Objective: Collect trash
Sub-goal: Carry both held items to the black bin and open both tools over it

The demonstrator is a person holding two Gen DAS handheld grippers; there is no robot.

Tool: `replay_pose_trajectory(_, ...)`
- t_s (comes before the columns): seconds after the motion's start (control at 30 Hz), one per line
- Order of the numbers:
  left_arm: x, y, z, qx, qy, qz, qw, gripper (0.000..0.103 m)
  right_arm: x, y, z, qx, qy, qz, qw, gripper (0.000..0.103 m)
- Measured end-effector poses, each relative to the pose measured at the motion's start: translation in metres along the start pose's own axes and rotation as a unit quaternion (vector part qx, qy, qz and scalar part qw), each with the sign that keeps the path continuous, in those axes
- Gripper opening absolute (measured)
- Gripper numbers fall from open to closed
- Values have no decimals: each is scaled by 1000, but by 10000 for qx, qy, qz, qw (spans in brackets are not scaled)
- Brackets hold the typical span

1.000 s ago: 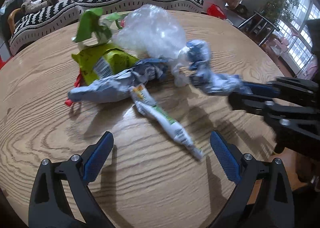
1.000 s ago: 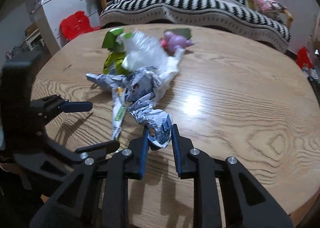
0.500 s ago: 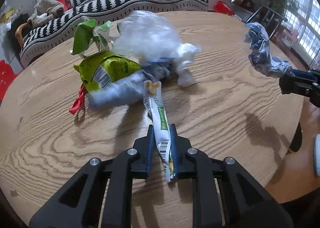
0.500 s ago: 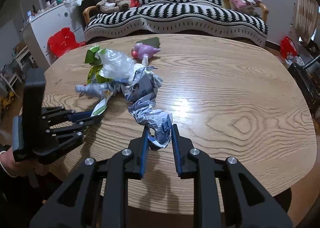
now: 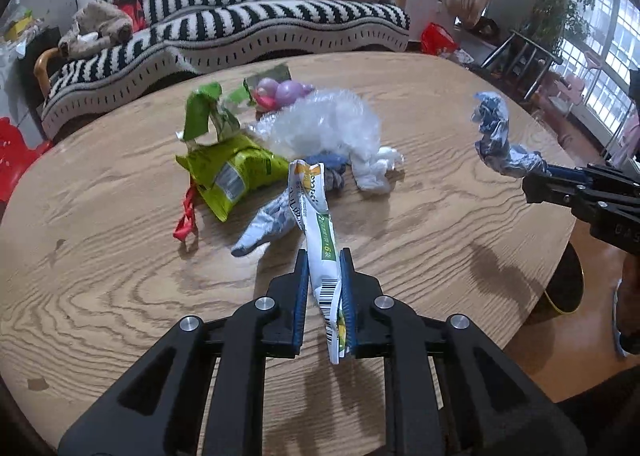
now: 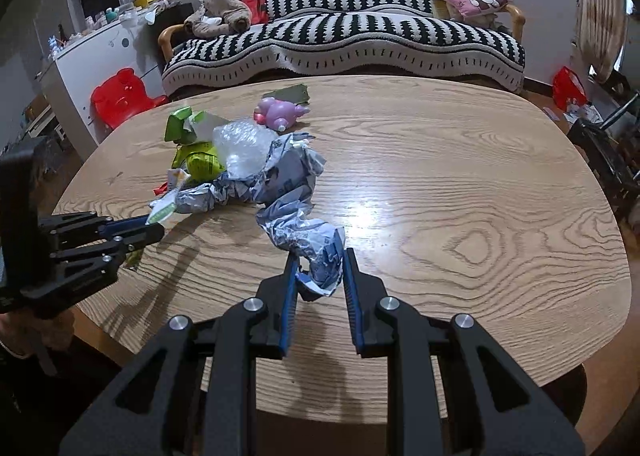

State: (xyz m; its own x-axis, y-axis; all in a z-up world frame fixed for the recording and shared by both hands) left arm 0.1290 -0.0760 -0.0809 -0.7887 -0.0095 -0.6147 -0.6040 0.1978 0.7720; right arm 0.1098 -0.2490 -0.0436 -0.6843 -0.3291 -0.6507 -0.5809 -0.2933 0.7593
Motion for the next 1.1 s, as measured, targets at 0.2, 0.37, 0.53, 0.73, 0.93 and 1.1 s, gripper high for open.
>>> replay_pose_trajectory(0.2,-8,7,-22,141,-119,-168,9997,15,6,15,-16,132,-155,-81,9998,22)
replay_pose_trajectory(0.37,-14,7,-59,410,-282,-220,9985,15,20,35,-47,381,-473,-176,9980,22)
replay_pose_trajectory(0.53,-13,4,-122,786,-671,-245,9943,15,49,67,-94,785,-979,-276,9917,22)
replay_pose_trajectory(0.73,4,2,-206,1361,-1180,-205,9834,15,97,118,-158,1334,-1754,-461,9743,22)
replay_pose_trajectory(0.93,30,-8,-295,2096,-1527,2,9658,15,161,153,-218,1872,-2669,-355,9447,22)
replay_pose_trajectory(1.1,55,-19,-358,2564,-1644,261,9521,15,233,173,-264,2279,-3592,-22,9050,22)
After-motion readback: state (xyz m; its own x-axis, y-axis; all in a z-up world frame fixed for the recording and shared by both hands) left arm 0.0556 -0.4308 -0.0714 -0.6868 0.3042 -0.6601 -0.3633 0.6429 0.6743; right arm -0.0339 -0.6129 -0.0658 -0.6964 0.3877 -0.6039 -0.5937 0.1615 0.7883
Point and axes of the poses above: each gripper's, at about its wrist camera, not at the fingertips, and y roughly against the way its jaws point, z to its left, x to its underside, the point moved 9 cm from there along -y, roughly the way its jaws point, and after that the axes turned 11 degrees about y, right-handed, at the moved point
